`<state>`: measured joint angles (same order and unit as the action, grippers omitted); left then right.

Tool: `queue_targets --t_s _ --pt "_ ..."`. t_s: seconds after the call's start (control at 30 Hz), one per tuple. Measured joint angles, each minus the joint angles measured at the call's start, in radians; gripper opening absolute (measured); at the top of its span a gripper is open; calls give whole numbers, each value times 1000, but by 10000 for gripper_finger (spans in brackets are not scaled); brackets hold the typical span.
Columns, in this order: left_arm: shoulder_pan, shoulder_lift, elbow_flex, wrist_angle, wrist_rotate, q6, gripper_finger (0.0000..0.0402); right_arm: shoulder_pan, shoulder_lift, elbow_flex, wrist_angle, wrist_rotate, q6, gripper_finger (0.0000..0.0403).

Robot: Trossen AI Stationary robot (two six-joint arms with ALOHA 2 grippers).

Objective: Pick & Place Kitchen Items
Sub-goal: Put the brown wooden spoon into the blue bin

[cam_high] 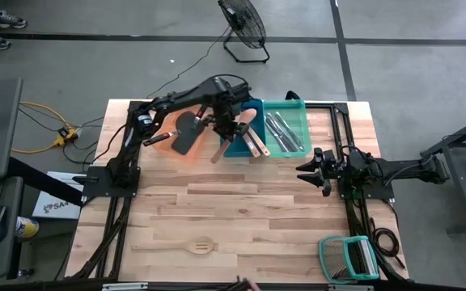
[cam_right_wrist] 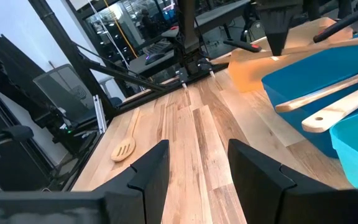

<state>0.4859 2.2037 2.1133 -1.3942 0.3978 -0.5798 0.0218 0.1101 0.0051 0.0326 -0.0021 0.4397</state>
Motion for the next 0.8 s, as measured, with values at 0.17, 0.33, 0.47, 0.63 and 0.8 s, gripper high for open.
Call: queue_targets --t_s 0.17,0.33,0.47,0.63,0.8 --pt "12 7 2 23 22 -4 80 0 0 0 0 0 0 156" --pt "41 7 2 68 41 -37 80 0 0 0 0 0 0 156" --pt "56 7 1 100 45 -54 80 0 0 0 0 0 0 156" --pt "64 14 2 120 66 -80 80 0 0 0 0 0 0 156" --pt "64 53 1 142 109 -83 80 0 0 0 0 0 0 156"
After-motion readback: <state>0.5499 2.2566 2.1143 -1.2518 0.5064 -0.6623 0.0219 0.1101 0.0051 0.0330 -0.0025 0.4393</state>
